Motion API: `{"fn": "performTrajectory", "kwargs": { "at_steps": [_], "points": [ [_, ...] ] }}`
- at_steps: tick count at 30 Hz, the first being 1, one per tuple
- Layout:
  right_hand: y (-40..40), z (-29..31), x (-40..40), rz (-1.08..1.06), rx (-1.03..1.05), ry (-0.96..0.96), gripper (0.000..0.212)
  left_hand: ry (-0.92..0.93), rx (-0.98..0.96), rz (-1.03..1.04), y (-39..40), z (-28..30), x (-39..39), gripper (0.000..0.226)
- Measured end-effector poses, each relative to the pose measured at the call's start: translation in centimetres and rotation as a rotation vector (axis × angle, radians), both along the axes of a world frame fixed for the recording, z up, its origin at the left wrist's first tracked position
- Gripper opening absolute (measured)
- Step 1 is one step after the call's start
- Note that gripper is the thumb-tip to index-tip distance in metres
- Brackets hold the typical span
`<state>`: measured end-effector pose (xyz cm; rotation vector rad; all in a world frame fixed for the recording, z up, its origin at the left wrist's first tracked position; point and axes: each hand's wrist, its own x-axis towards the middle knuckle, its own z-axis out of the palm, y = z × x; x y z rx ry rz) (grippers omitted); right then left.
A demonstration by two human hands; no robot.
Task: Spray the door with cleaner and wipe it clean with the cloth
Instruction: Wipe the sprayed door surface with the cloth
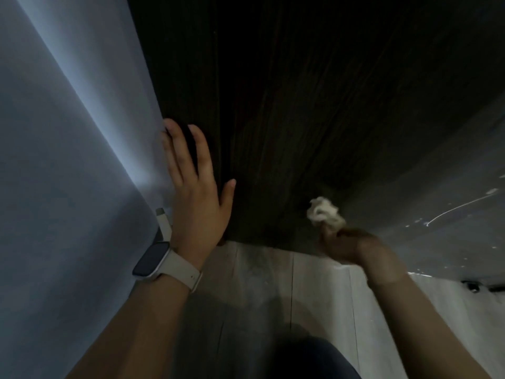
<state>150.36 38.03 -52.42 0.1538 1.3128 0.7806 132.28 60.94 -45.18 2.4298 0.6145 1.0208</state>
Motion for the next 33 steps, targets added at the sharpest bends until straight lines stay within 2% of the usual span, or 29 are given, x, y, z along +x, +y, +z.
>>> {"fn": "performTrajectory", "kwargs": {
  "at_steps": [1,3,5,6,8,10,12,13,17,19,20,21,23,25,27,29,31,33],
  "points": [
    [0.0,3.6,-0.4,0.155,-0.113,-0.141,0.022,-0.003,0.003,0.001,0.0,0.0,0.0,0.092],
    [-0.5,8.1,-1.5,0.202,-0.17,-0.455,0.027,0.001,-0.001,0.001,-0.1,0.1,0.1,0.093],
    [-1.2,9.9,-3.2,0.234,-0.313,-0.739,0.024,0.01,-0.002,-0.002,0.0,0.1,0.0,0.092],
    [-1.1,10.4,-4.3,0.322,-0.439,-0.938,0.019,0.012,0.002,-0.001,0.1,0.1,-0.1,0.092],
    [-0.3,9.2,-6.6,0.333,-0.78,-1.332,0.017,0.018,0.004,0.001,0.3,0.1,-0.4,0.093],
    [1.2,7.5,-8.5,0.237,-1.176,-1.595,0.02,0.026,0.003,0.003,0.5,-0.1,-0.5,0.095],
    [2.3,6.4,-8.3,0.15,-1.71,-1.813,0.021,0.031,0.011,0.008,0.5,-0.3,-0.6,0.097],
    [2.5,5.8,-7.8,0.111,-1.873,-1.983,0.021,0.033,0.014,0.012,0.5,-0.3,-0.5,0.098],
    [4.9,3.0,-5.5,0.023,-2.189,-2.411,0.026,0.035,0.031,0.033,0.3,-0.4,-0.2,0.098],
    [6.0,-0.8,-5.1,0.117,-2.279,-2.684,0.029,0.031,0.024,0.047,0.2,-0.5,0.0,0.098],
    [6.3,-3.2,-5.3,0.235,-2.25,-2.815,0.027,0.028,0.022,0.056,0.1,-0.5,0.1,0.099],
    [6.4,-5.6,-5.6,0.391,-2.209,-2.893,0.024,0.024,0.022,0.062,0.1,-0.5,0.3,0.098],
    [6.0,-8.8,-6.1,0.703,-2.148,-2.918,0.026,0.02,0.023,0.061,0.0,-0.5,0.4,0.096],
    [5.7,-9.1,-5.9,0.79,-2.104,-2.943,0.027,0.011,0.027,0.065,0.2,-0.6,0.4,0.094],
    [5.7,-6.5,-5.5,0.62,-2.114,-3.028,0.024,-0.003,0.039,0.074,0.2,-0.7,0.3,0.091],
    [6.3,-2.5,-5.4,0.316,-2.173,-3.062,0.021,-0.024,0.047,0.09,0.1,-0.8,0.4,0.088],
    [7.3,0.8,-5.3,0.05,-2.237,-2.97,0.03,-0.041,0.043,0.102,0.0,-0.7,0.5,0.085],
    [8.5,1.6,-5.5,-0.021,-2.24,-2.907,0.03,-0.039,0.038,0.09,0.0,-0.6,0.5,0.084]
  ]
}}
